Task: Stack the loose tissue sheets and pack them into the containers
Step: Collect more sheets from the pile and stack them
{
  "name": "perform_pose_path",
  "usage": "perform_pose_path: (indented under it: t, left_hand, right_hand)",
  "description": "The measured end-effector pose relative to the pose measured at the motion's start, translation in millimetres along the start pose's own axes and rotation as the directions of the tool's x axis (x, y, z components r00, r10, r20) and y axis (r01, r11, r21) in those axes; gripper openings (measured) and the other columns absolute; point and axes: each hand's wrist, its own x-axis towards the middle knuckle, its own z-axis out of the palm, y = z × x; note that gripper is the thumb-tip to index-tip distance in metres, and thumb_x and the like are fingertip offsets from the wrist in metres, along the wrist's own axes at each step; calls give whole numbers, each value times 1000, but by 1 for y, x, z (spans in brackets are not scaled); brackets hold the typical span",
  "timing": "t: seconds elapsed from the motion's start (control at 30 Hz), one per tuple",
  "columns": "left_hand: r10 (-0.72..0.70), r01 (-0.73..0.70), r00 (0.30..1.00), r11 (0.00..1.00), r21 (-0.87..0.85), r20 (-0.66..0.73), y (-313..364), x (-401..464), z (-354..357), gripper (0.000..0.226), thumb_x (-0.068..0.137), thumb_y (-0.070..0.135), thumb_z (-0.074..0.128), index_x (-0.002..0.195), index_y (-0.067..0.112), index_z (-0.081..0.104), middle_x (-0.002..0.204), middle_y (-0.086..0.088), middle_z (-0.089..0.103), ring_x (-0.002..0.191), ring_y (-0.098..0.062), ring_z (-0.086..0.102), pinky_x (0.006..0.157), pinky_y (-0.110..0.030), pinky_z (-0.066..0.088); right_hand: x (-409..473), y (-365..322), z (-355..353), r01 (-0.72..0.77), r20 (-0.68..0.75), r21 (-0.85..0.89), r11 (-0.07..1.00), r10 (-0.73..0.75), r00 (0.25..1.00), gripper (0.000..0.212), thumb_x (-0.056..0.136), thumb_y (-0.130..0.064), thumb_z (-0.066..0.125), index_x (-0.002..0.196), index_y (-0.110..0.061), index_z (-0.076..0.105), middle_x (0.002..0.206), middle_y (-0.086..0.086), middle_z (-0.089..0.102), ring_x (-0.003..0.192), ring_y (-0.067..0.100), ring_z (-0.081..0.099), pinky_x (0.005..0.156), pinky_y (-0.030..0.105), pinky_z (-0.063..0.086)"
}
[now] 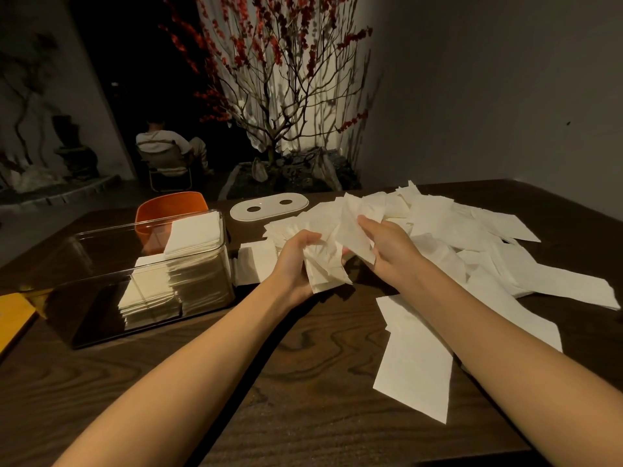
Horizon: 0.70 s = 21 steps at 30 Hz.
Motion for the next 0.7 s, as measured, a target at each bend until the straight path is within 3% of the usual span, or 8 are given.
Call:
perform_pose_path:
  t: [0.13, 0.23, 0.4, 0.5, 0.7]
  left_hand:
    - [-35, 33, 999, 999, 34, 42, -4, -3, 4, 15, 92, 16, 44, 98, 7, 54, 90, -16, 60, 84, -27, 58, 76, -40, 48]
    - [-53, 50, 996, 998, 36, 78, -5, -2, 3, 18, 93, 17, 44, 99, 7, 57, 91, -17, 62, 86, -28, 59, 77, -41, 49]
    - [-64, 68, 990, 997, -29, 124, -3, 3, -3, 32, 94, 37, 50, 107, 12, 65, 94, -16, 71, 86, -28, 67, 76, -40, 52]
    - [-88, 96, 988, 994, -56, 127, -2, 3, -5, 36, 95, 44, 47, 110, 14, 62, 91, -16, 72, 78, -28, 71, 69, -37, 56]
    - [-112, 124, 987, 987, -100, 116, -2, 7, -8, 42, 97, 48, 43, 113, 13, 61, 100, -17, 72, 90, -31, 67, 78, -43, 54]
  right_hand:
    - [-1, 4, 3, -38, -14, -6, 999, 38, 999, 27, 94, -22, 61, 118, -11, 57, 113, 8, 65, 102, 28, 62, 94, 47, 51]
    - [-2, 7, 2, -50, 4, -31, 998, 50, 999, 33, 92, -21, 63, 121, -8, 57, 113, 10, 65, 103, 28, 63, 94, 46, 51]
    - [2, 6, -3, 78, -40, -125, 989, -84, 996, 20, 91, -25, 64, 109, -15, 61, 106, 5, 68, 100, 26, 64, 92, 46, 52]
    - [3, 4, -7, 136, -44, -186, 973, -146, 988, 23, 91, -29, 64, 111, -16, 63, 106, 3, 68, 99, 24, 65, 91, 46, 53]
    - [-2, -3, -9, 218, 8, -210, 953, -221, 975, 22, 93, -25, 60, 113, -15, 61, 101, -2, 67, 99, 20, 64, 89, 40, 54]
